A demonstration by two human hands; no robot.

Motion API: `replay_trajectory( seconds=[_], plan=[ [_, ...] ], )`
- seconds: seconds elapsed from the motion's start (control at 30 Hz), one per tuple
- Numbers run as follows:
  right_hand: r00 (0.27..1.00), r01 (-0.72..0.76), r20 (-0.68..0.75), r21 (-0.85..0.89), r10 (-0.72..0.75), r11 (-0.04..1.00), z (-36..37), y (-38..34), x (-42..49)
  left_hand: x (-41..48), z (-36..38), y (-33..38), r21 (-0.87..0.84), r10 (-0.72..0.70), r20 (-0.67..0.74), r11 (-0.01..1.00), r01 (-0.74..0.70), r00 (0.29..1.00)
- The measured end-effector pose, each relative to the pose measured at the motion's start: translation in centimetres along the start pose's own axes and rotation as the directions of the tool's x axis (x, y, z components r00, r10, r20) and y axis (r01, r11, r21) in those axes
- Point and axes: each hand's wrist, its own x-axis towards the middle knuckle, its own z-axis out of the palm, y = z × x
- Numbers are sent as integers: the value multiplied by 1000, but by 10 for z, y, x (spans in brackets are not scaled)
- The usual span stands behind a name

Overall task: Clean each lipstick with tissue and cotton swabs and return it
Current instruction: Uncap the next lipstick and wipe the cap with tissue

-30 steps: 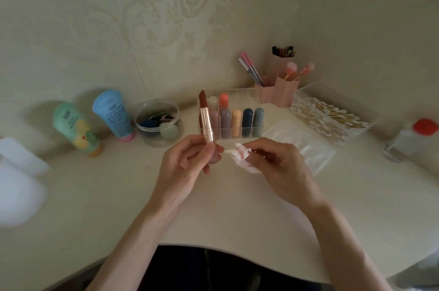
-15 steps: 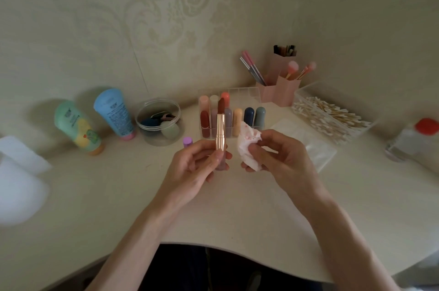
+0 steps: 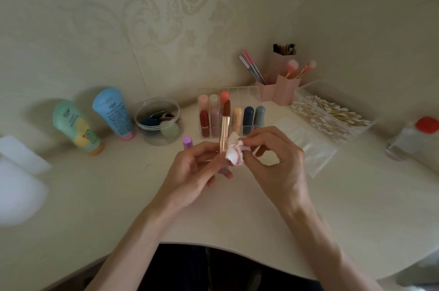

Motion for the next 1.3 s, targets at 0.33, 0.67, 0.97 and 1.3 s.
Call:
replay_trajectory(
  seconds=[0.33,0.67,0.97,1.3],
  plan=[
    [940,-335,185,351,286,875,4,-12,-4,2,0,-4,49,79,-49,996,-77,996],
    [967,-255,54,214,250,943,10,-10,-6,0,-2,-10,153,147,4,977,-146,989],
    [996,-85,-14,11,85,996,14,-7,-10,-3,2,-15,353,225,71,905,-236,972],
    [986,-157,71,118,149,980,14,-4,-7,-3,2,-12,276,196,46,940,-201,980]
  ],
)
